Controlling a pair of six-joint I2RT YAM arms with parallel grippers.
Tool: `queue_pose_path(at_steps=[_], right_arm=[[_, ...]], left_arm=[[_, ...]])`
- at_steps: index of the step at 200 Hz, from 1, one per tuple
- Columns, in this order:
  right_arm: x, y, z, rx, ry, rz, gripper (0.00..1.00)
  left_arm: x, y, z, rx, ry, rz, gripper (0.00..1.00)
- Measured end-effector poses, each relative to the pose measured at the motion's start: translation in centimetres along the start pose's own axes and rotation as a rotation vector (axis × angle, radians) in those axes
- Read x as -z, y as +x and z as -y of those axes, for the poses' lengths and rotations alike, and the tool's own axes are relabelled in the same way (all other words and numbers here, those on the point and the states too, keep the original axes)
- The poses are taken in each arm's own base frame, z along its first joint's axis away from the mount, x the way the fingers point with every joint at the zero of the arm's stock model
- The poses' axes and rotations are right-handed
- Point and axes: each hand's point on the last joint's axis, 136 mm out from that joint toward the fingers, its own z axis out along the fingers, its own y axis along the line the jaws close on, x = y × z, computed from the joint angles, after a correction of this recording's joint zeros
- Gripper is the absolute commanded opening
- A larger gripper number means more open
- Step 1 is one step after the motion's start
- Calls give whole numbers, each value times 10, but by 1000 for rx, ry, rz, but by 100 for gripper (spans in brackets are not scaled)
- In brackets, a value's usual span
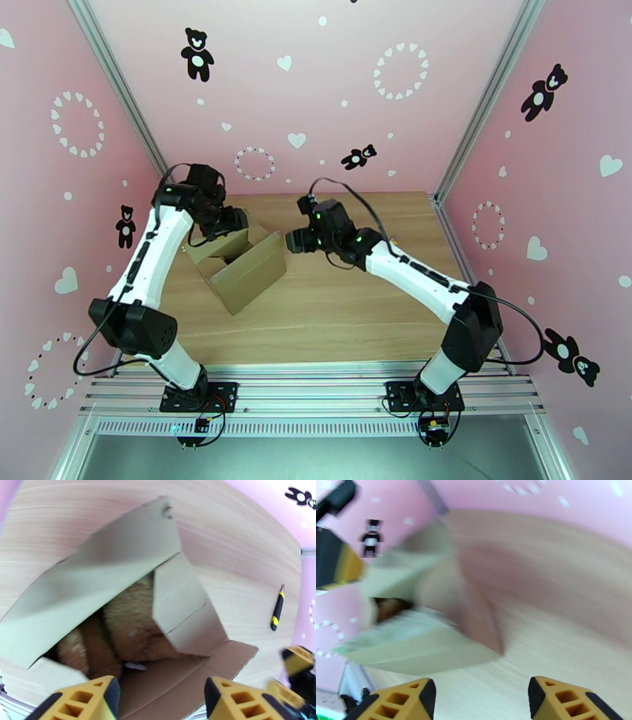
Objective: Unpack the express box
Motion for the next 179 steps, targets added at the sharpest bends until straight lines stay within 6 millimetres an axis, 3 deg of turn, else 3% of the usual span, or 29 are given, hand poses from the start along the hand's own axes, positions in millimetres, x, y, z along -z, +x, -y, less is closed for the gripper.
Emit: queue_pose_path(at_steps=[18, 31, 45, 69, 93, 122, 179], right_arm=[[8, -32, -29, 74, -81, 38, 72], [6, -43, -48, 129, -131, 43, 73], [-4, -44, -69, 183, -186, 22, 73], [-35, -29, -91, 237, -244, -55, 73], [-64, -8, -97, 266, -257, -135, 73], [-83, 6, -100, 296, -262, -189, 72], [-81, 20, -108, 362, -270, -244, 72]], left_arm=[[8, 6, -16, 25, -27, 16, 63], [9, 12, -28, 44, -50, 13, 63], [5, 18, -40, 63, -78, -2, 63], [-5, 23, -59, 97, -122, -25, 63], [-9, 23, -68, 115, -146, -28, 63], [-9, 18, -68, 112, -144, -7, 63], [-20, 20, -72, 113, -151, -11, 63]])
